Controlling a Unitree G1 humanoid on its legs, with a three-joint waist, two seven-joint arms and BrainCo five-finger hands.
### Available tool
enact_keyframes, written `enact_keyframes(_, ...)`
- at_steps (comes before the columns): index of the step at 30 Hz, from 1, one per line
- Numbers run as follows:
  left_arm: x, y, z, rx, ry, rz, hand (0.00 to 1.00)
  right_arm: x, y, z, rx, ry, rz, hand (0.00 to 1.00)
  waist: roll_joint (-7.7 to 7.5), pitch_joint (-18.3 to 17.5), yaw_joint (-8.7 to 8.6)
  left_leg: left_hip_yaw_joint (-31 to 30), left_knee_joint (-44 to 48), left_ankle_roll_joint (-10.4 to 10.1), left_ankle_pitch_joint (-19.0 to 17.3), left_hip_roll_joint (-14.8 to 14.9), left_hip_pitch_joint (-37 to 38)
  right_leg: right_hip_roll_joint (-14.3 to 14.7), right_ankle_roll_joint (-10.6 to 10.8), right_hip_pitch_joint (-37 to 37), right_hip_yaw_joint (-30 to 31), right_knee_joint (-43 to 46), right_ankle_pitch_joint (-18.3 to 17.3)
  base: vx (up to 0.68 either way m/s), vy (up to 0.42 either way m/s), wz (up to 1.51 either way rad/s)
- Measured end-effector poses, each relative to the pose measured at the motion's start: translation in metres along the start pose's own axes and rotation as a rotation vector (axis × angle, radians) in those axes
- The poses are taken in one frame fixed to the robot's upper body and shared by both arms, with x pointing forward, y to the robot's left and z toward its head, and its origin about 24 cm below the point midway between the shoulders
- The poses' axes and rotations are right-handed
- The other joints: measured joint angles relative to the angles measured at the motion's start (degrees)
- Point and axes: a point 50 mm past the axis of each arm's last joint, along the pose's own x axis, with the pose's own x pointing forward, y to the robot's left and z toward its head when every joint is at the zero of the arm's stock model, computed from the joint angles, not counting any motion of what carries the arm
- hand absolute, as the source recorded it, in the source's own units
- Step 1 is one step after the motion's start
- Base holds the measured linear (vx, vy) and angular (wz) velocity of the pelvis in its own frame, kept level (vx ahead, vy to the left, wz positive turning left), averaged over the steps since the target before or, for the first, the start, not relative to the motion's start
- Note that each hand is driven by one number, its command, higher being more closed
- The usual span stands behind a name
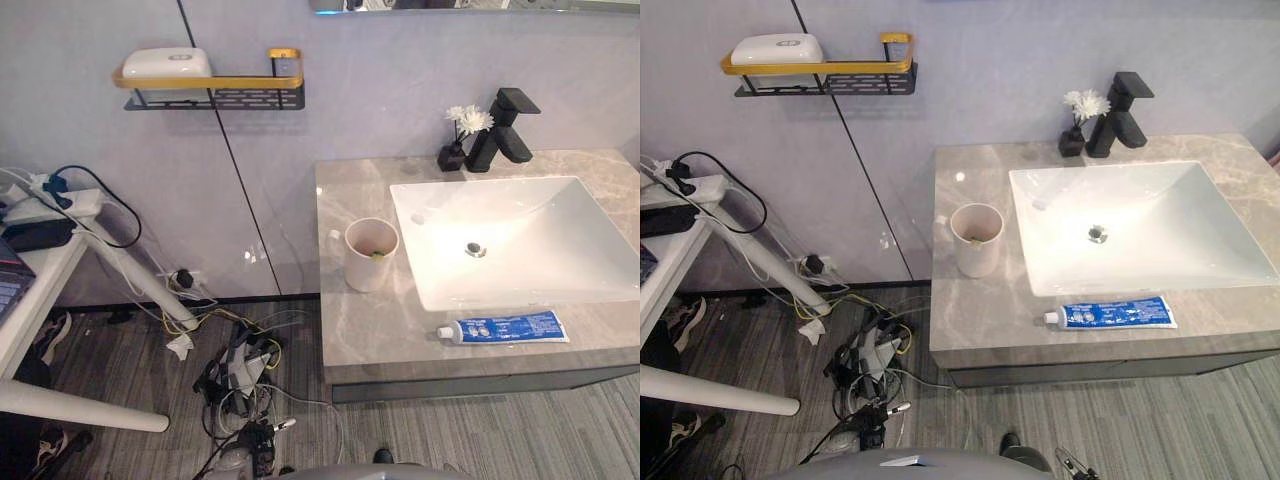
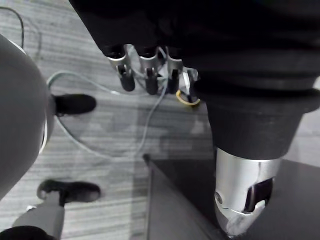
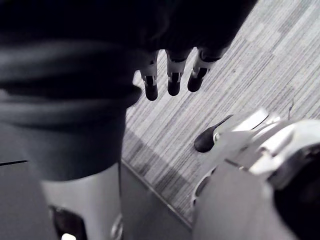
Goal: Organize washtable
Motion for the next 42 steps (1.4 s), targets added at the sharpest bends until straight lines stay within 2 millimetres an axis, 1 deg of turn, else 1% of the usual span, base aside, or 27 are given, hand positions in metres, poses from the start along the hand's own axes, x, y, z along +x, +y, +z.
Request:
enact_keyframes(4, 0.0, 0.005, 0.0, -0.05, -0.007, 0.021, 0.0, 0.002, 0.008, 0.007, 0.019, -0.023, 0.015, 0.0, -0.6, 0.4, 0.3, 1.9, 0.8, -0.4, 0.3, 0.7, 0.1, 0.5, -0.4, 0.8, -0.2, 0.0, -0.2, 0.01, -0.036, 0.08)
enact_keyframes(5, -0.001, 0.01, -0.002, -0.063, -0.002, 0.037, 0.0, 0.002, 0.011, 0.006, 0.021, -0.019, 0.022, 0.0, -1.4, 0.9, 0.55, 2.8, 2.9, -0.4, 0.2, 0.8, -0.1, 0.5, -1.1, 1.2, -0.2, 0.3, -0.6, -0.04, -0.06, 0.11)
enact_keyframes(7, -0.002, 0.02, 0.004, -0.081, -0.035, 0.063, 0.0, 0.002, 0.018, 0.001, 0.025, -0.008, 0.039, 0.0, -3.33, 2.1, 0.69, 4.5, 13.0, 0.0, -1.9, 1.8, -4.5, -0.3, -1.8, 1.5, -0.4, 1.4, -1.1, -0.12, -0.109, 0.12)
enact_keyframes(8, -0.002, 0.022, 0.005, -0.093, -0.042, 0.072, 0.0, 0.002, 0.018, 0.001, 0.025, -0.008, 0.037, 0.0, -3.33, 2.9, 1.26, 6.6, 20.1, 0.9, -3.7, 3.4, -7.9, -0.1, -2.6, 1.7, -1.2, 2.1, -1.7, -0.15, -0.12, 0.12)
enact_keyframes(10, -0.002, 0.022, 0.004, -0.093, -0.039, 0.071, 0.0, 0.001, 0.009, 0.003, 0.021, -0.014, 0.014, 0.0, -1.85, 3.9, 1.29, 10.0, 25.0, 2.4, -4.8, 5.3, -8.9, 0.3, -2.9, 2.6, -2.7, 3.2, -2.8, -0.14, -0.057, 0.27)
enact_keyframes(11, -0.002, 0.019, 0.003, -0.096, -0.035, 0.063, 0.0, 0.001, 0.004, 0.005, 0.017, -0.019, 0.004, 0.0, -1.5, 4.1, 1.36, 10.5, 24.9, 2.4, -5.0, 5.3, -8.9, 0.3, -2.6, 2.4, -3.3, 3.5, -3.5, -0.13, -0.008, 0.43)
enact_keyframes(13, -0.002, 0.01, -0.001, -0.11, -0.026, 0.044, 0.0, 0.002, -0.005, 0.012, 0.009, -0.034, -0.018, 0.0, 1.01, 4.2, 1.58, 8.3, 20.2, 1.9, -5.6, 3.8, -7.7, 0.4, -1.6, 1.9, -3.4, 4.3, -4.0, -0.09, 0.018, 0.23)
enact_keyframes(15, -0.004, 0.011, -0.009, -0.132, -0.003, 0.053, 0.0, 0.003, -0.002, 0.018, 0.006, -0.051, -0.009, 0.0, 1.69, 4.1, 2.09, 5.0, 14.2, 1.8, -5.8, 1.6, -5.3, 0.9, -1.0, 1.6, -1.8, 4.2, -3.6, -0.03, 0.054, -0.31)
enact_keyframes(16, -0.004, 0.013, -0.008, -0.15, -0.006, 0.062, 0.0, 0.003, 0.001, 0.017, 0.008, -0.047, -0.002, 0.0, 1.23, 4.0, 3.13, 3.1, 11.2, 3.1, -5.4, 0.2, -3.7, 1.1, -0.5, 1.3, -0.2, 4.1, -3.3, -0.01, 0.051, -0.49)
enact_keyframes(17, -0.004, 0.013, -0.008, -0.151, -0.006, 0.062, 0.0, 0.003, 0.003, 0.016, 0.01, -0.044, 0.003, 0.0, 1.16, 3.9, 3.34, 2.4, 10.2, 4.0, -5.0, -0.2, -3.2, 1.1, -0.4, 1.4, 0.2, 4.0, -3.1, 0.0, 0.032, -0.4)
enact_keyframes(18, -0.004, 0.013, -0.01, -0.148, 0.001, 0.061, 0.0, 0.003, 0.006, 0.012, 0.014, -0.036, 0.011, 0.0, 0.55, 3.5, 2.93, 2.4, 8.7, 4.4, -4.4, -0.6, -2.5, 1.1, -0.4, 1.5, 0.5, 3.7, -2.9, 0.03, 0.026, -0.18)
enact_keyframes(21, -0.004, 0.013, -0.009, -0.142, 0.004, 0.058, 0.0, 0.001, 0.005, 0.002, 0.022, -0.015, 0.009, 0.0, -0.31, 1.9, 2.36, 2.1, 4.1, 4.0, -2.2, -2.0, -0.6, 0.7, -0.4, 1.9, 0.4, 2.3, -2.3, 0.08, 0.036, 0.01)
enact_keyframes(23, -0.003, 0.012, -0.007, -0.137, -0.001, 0.055, 0.0, 0.0, 0.004, 0.0, 0.022, -0.009, 0.006, 0.0, -0.59, 1.9, 2.07, 2.1, 3.3, 4.0, -1.9, -2.3, 0.2, 0.3, -0.9, 1.7, 0.4, 3.3, -2.3, 0.1, 0.039, 0.01)
enact_keyframes(25, -0.003, 0.012, -0.005, -0.121, -0.003, 0.05, 0.0, 0.0, 0.006, 0.001, 0.018, -0.012, 0.014, 0.0, -0.9, 1.9, 1.61, 2.5, 3.4, 4.2, -2.1, -2.7, 0.7, -0.1, -0.7, 0.4, 1.1, 6.1, -3.6, 0.1, 0.036, -0.11)
enact_keyframes(26, -0.002, 0.011, -0.003, -0.101, -0.008, 0.042, 0.0, 0.001, 0.011, 0.003, 0.007, -0.017, 0.029, 0.0, -1.17, 2.3, 1.71, 3.7, 3.6, 4.4, -2.2, -2.7, 1.1, -0.4, 0.1, -1.4, 2.5, 9.9, -4.7, 0.09, 0.071, -0.31)
enact_keyframes(28, -0.002, 0.016, 0.001, -0.069, -0.017, 0.048, 0.0, 0.002, 0.021, 0.007, -0.026, -0.025, 0.062, 0.0, -1.92, 3.9, 1.68, 5.2, 4.7, 4.8, -3.3, -2.7, 2.5, -1.0, 3.3, -4.9, 5.2, 19.6, -6.7, 0.05, 0.065, -0.36)
enact_keyframes(30, -0.001, 0.017, 0.005, -0.042, -0.025, 0.046, 0.0, 0.002, 0.023, 0.004, -0.044, -0.017, 0.075, 0.0, -2.62, 5.3, 1.65, 5.8, 7.4, 5.1, -5.3, -2.2, 3.8, -2.2, 4.1, -6.9, 5.6, 27.4, -7.1, -0.01, 0.023, -0.21)
enact_keyframes(31, -0.001, 0.016, 0.005, -0.04, -0.025, 0.045, 0.0, 0.002, 0.023, 0.004, -0.044, -0.015, 0.075, 0.0, -2.33, 5.5, 1.6, 6.0, 7.8, 5.3, -5.7, -1.9, 4.0, -2.4, 4.1, -7.3, 5.5, 28.9, -7.1, -0.04, 0.002, -0.06)
enact_keyframes(32, -0.001, 0.014, 0.005, -0.039, -0.023, 0.042, 0.0, 0.001, 0.02, 0.001, -0.043, -0.01, 0.071, 0.0, -2.4, 5.5, 1.25, 5.8, 8.2, 5.5, -6.1, -1.4, 4.0, -3.5, 2.3, -8.5, 4.6, 32.4, -8.3, -0.03, 0.068, 0.14)
enact_keyframes(33, -0.001, 0.014, 0.005, -0.04, -0.026, 0.04, 0.0, 0.0, 0.014, -0.003, -0.042, 0.003, 0.06, 0.0, -2.32, 5.5, 1.46, 5.2, 8.6, 5.5, -6.7, -1.3, 3.9, -7.1, 0.0, -10.0, 4.0, 38.4, -10.3, -0.01, 0.126, 0.21)
enact_keyframes(34, -0.001, 0.015, 0.004, -0.042, -0.024, 0.043, 0.0, -0.001, 0.009, -0.007, -0.035, 0.014, 0.045, 0.0, -2.13, 5.5, 1.53, 4.8, 9.1, 5.3, -7.1, -1.0, 3.9, -9.5, -0.4, -10.4, 4.3, 39.9, -10.6, 0.01, 0.157, 0.17)
enact_keyframes(36, -0.004, 0.021, -0.006, -0.043, 0.002, 0.061, 0.0, -0.003, 0.0, -0.012, -0.004, 0.025, 0.019, 0.0, -2.08, 4.6, 1.36, 3.9, 10.9, 4.0, -7.9, 0.2, 2.6, -12.5, 0.2, -10.4, 7.5, 37.6, -9.4, 0.02, 0.101, 0.15)
enact_keyframes(37, -0.005, 0.024, -0.007, -0.049, 0.004, 0.07, 0.0, -0.004, -0.002, -0.014, 0.0, 0.032, 0.014, 0.0, -2.5, 4.1, 1.39, 3.6, 11.4, 3.5, -7.9, 0.4, 2.1, -12.9, 0.9, -9.9, 8.8, 35.1, -7.8, 0.02, -0.026, 0.2)
enact_keyframes(38, -0.005, 0.033, -0.006, -0.056, 0.003, 0.094, 0.0, -0.005, -0.004, -0.02, 0.019, 0.048, 0.007, 0.0, -4.27, 3.0, 1.66, 3.3, 11.9, 2.0, -7.7, 0.3, 2.0, -13.0, 5.5, -7.7, 10.3, 27.7, -3.6, 0.04, -0.136, 0.06)
enact_keyframes(39, -0.006, 0.037, -0.007, -0.065, 0.004, 0.107, 0.0, -0.006, -0.006, -0.022, 0.031, 0.054, -0.002, 0.0, -4.5, 2.7, 1.83, 3.1, 11.9, 1.5, -7.6, 0.6, 2.0, -12.4, 7.0, -6.2, 10.2, 24.9, -4.8, 0.07, -0.301, -0.28)
enact_keyframes(40, -0.006, 0.033, -0.011, -0.081, 0.015, 0.101, 0.0, -0.003, -0.004, -0.013, 0.012, 0.037, 0.007, 0.0, -2.72, 2.1, 2.0, 4.3, 11.8, 0.5, -6.9, 3.2, 1.7, -9.8, 6.9, -3.7, 8.7, 18.8, -5.2, 0.06, -0.316, -0.46)
enact_keyframes(42, -0.007, 0.025, -0.016, -0.095, 0.027, 0.086, 0.0, -0.002, -0.006, -0.005, -0.004, 0.022, 0.006, 0.0, -1.72, 2.0, 1.39, 4.1, 12.1, 0.4, -6.9, 5.2, 1.6, -7.7, 6.4, -1.4, 7.5, 14.6, -5.5, 0.04, -0.27, -0.28)
